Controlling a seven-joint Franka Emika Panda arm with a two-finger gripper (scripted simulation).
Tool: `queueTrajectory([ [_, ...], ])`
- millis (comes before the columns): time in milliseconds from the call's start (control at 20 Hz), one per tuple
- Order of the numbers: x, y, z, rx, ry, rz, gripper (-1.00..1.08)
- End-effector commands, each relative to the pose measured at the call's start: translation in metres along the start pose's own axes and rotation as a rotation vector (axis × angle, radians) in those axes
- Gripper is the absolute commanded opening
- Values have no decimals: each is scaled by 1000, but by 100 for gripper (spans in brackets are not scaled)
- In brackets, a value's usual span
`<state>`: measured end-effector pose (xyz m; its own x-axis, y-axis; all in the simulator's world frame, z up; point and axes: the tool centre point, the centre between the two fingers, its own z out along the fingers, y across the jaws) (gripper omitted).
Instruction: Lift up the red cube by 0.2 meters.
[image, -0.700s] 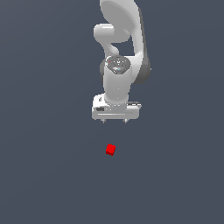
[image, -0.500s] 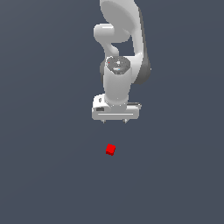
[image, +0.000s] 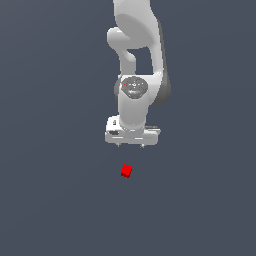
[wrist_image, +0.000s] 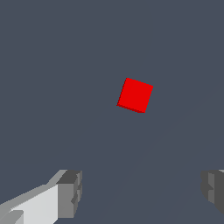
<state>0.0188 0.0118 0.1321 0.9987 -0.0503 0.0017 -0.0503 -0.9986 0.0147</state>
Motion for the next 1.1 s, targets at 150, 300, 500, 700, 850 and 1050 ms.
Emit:
queueTrajectory([
  [150, 18, 1, 30, 3, -1, 81, 100],
  [300, 30, 3, 51, 5, -2, 136, 100],
  [500, 46, 6, 75, 8, -3, 203, 100],
  [700, 57, 9, 93, 11, -3, 253, 100],
  [850, 63, 11, 103, 13, -4, 279, 100],
  [1050, 69, 13, 110, 14, -4, 302, 100],
])
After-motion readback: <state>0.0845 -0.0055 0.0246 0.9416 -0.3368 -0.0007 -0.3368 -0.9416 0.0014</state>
